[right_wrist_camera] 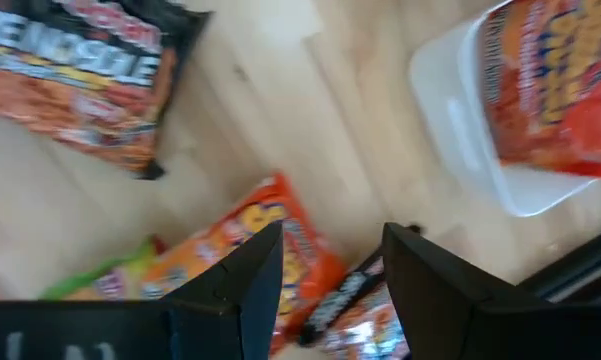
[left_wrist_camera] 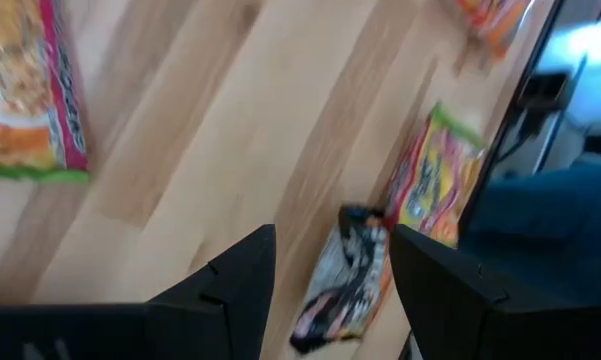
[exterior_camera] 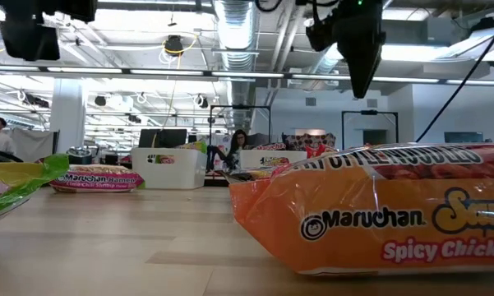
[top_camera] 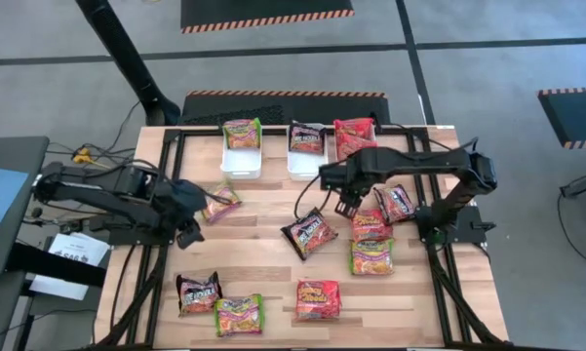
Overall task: Sort Maruchan noodles
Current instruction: Put the black noodle pack into the middle white bin
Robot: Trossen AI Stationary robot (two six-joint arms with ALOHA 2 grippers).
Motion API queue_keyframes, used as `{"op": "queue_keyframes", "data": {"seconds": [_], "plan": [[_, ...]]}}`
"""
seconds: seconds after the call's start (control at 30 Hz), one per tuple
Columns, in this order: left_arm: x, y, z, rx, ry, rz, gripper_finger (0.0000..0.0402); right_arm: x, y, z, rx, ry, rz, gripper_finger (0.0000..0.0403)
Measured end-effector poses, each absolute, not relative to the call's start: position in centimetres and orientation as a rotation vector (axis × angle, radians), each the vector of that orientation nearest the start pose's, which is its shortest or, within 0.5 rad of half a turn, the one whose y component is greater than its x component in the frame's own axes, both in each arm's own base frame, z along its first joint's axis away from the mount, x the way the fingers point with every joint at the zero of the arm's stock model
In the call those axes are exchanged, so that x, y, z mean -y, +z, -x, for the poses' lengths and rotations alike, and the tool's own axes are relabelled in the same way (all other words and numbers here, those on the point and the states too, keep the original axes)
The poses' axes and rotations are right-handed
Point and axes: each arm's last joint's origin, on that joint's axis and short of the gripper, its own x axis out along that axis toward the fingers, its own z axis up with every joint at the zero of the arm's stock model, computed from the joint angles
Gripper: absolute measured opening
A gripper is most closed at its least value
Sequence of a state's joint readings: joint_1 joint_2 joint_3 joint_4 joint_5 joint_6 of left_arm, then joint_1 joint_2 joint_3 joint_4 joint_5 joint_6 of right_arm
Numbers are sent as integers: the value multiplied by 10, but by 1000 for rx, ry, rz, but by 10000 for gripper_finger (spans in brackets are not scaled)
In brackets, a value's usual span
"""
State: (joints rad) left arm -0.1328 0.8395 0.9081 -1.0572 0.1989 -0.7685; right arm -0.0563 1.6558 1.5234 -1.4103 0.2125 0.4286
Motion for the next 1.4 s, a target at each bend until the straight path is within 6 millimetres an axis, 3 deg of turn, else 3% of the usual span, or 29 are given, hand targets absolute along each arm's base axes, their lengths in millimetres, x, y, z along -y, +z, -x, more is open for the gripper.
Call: {"op": "queue_keyframes", "data": {"seconds": [0.17,0.47,0.77,1.03,1.4], "plan": [[37,290,-138,-1124,39,697,183,0,298,-298,-1420,-549,-275,196],[61,257,-139,-1215,-38,690,183,-34,298,-301,-1363,-542,-397,196],[72,239,-138,-1224,-116,696,183,-59,298,-302,-1301,-550,-471,196],[82,221,-138,-1206,-180,725,183,-71,299,-304,-1255,-531,-508,196],[95,194,-132,-1189,-197,766,183,-72,300,-309,-1205,-507,-532,196]]}}
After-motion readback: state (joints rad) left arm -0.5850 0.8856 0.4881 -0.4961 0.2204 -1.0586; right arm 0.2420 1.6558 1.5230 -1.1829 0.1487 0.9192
